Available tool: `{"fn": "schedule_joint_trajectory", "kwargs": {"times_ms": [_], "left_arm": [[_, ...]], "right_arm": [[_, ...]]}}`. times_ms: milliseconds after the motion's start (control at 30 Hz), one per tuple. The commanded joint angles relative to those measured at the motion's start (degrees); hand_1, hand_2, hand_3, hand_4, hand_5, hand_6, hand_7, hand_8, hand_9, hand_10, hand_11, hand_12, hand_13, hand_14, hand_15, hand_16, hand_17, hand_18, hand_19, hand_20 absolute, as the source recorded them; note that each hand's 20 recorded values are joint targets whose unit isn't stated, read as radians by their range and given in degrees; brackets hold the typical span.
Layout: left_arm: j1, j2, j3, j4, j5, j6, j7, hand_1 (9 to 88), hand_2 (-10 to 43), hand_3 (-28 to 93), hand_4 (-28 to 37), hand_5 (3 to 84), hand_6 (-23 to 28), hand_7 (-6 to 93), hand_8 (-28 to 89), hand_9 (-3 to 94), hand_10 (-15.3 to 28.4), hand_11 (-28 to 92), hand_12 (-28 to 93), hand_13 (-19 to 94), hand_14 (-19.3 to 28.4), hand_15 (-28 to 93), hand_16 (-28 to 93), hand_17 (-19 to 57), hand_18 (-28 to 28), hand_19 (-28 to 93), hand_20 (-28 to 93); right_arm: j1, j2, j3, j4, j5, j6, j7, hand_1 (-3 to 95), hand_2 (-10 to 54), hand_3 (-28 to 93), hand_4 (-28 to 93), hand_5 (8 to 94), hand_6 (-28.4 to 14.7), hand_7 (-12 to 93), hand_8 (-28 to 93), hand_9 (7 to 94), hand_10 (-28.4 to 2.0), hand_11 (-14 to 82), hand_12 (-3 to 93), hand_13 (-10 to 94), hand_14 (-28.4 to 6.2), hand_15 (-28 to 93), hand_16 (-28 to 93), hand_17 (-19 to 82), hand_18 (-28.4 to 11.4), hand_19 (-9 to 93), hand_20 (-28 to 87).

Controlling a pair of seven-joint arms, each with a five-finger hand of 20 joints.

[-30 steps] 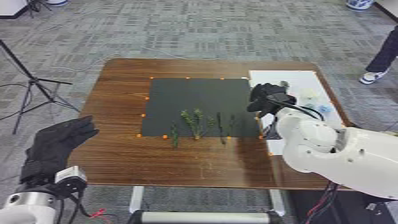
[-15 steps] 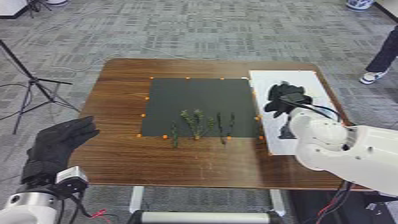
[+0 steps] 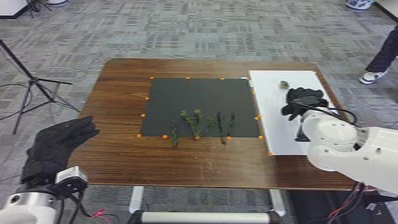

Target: Arrange flowers

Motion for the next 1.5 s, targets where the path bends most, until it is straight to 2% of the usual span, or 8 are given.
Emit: {"fn": "schedule_joint_trajectory", "kwargs": {"times_ms": [33, 367, 567, 867, 900, 1133, 1300, 1500], "left_arm": [[0.1, -0.27, 0.13, -0.28, 0.02, 0.04, 0.01, 22.5, -0.7, 89, -23.6, 56.0, 12.8, 15.3, -10, 46.3, 20.0, 33, 11, 34, 23.3, 53, -8, -5.5, 17.9, 43, 13], [-0.1, -0.16, 0.45, -0.21, -0.23, 0.13, 0.35, 22.6, -0.6, 89, -23.5, 56.0, 12.8, 15.2, -10, 46.4, 20.1, 33, 11, 34, 23.4, 53, -8, -5.5, 17.9, 43, 13], [-1.2, -0.89, 0.55, -0.06, 0.72, -0.64, -0.99, 22.6, -0.6, 89, -23.5, 56.0, 12.9, 15.3, -11, 46.4, 20.1, 33, 11, 34, 23.4, 53, -8, -5.6, 17.9, 43, 13], [-1.6, -1.22, 0.18, 0.04, 0.74, -0.78, -1.13, 22.5, -0.6, 89, -23.5, 56.0, 12.8, 15.4, -11, 46.4, 20.1, 33, 11, 34, 23.4, 53, -8, -5.5, 17.9, 43, 13], [-1.9, -1.79, 0.11, 0.03, 1.41, -1.29, -2.14, 22.5, -0.6, 89, -23.5, 56.0, 12.8, 15.4, -11, 46.4, 20.1, 33, 11, 34, 23.4, 53, -8, -5.5, 17.9, 43, 13], [-1.7, -1.81, 0.04, -0.04, 1.22, -1.18, -1.82, 22.6, -0.6, 89, -23.6, 56.0, 12.8, 15.4, -11, 46.4, 20.2, 33, 11, 34, 23.4, 53, -8, -5.5, 17.9, 43, 13], [-1.6, -1.77, 0.08, 0.01, 1.10, -1.29, -1.70, 22.6, -0.5, 89, -23.6, 55.9, 12.8, 15.5, -11, 46.4, 20.1, 33, 11, 34, 23.3, 53, -8, -5.5, 17.9, 43, 13], [-1.7, -1.61, 0.23, 0.12, 0.91, -1.19, -1.69, 22.5, -0.4, 89, -23.4, 56.0, 12.8, 15.5, -11, 46.3, 20.0, 33, 11, 34, 23.3, 52, -8, -5.5, 17.9, 43, 13]], "right_arm": [[-1.1, 0.7, 0.1, 1.8, -1.5, -1.0, 1.7, 34.9, -5.5, 81, -25, 50.4, -2.7, 22, -17, 56.5, -20.4, 24.5, 15.8, 59, -15.1, 71, 14, 20, -24.8, 89, -6], [-3.5, -0.5, 1.6, 3.6, -1.8, -0.2, 2.3, 35.3, -5.4, 81, -25, 51.0, -2.4, 23, -17, 57.0, -20.2, 24.8, 15.8, 59, -14.8, 71, 14, 21, -24.8, 89, -6], [-4.8, -2.1, 2.6, 5.0, -1.7, 0.1, 2.5, 35.3, -5.3, 81, -25, 51.3, -2.3, 23, -17, 57.6, -20.0, 24.9, 15.8, 60, -14.8, 71, 14, 21, -24.8, 89, -6], [-5.9, -3.7, 2.5, 6.4, -3.1, 1.9, 3.4, 35.6, -4.9, 81, -26, 51.7, -2.2, 24, -17, 59.2, -19.6, 25.4, 15.9, 60, -14.5, 71, 13, 21, -24.8, 89, -6], [-6.2, -3.7, 2.2, 6.5, -3.7, 2.5, 4.0, 35.7, -4.8, 81, -26, 52.1, -2.1, 24, -17, 59.7, -19.2, 25.7, 15.9, 61, -14.4, 70, 13, 21, -24.7, 89, -6], [-5.5, -5.2, -1.5, 9.0, -10.1, 8.4, 7.8, 44.4, -6.7, 77, -28, 59.5, -1.4, 32, -13, 67.7, -15.0, 30.2, 18.2, 66, -10.7, 68, 15, 25, -23.0, 91, -7], [-5.9, -5.7, -2.2, 10.2, -12.8, 10.5, 9.1, 54.9, -9.4, 73, -28, 66.9, 0.3, 47, -10, 80.1, -7.7, 21.6, 35.5, 73, -5.0, 62, 25, 30, -20.9, 93, -8], [-5.8, -6.2, -3.0, 10.9, -15.2, 12.6, 9.7, 57.1, -9.5, 73, -28, 70.7, 0.4, 47, -10, 82.6, -5.9, 22.5, 37.3, 76, -3.5, 61, 26, 32, -20.2, 93, -6]]}}
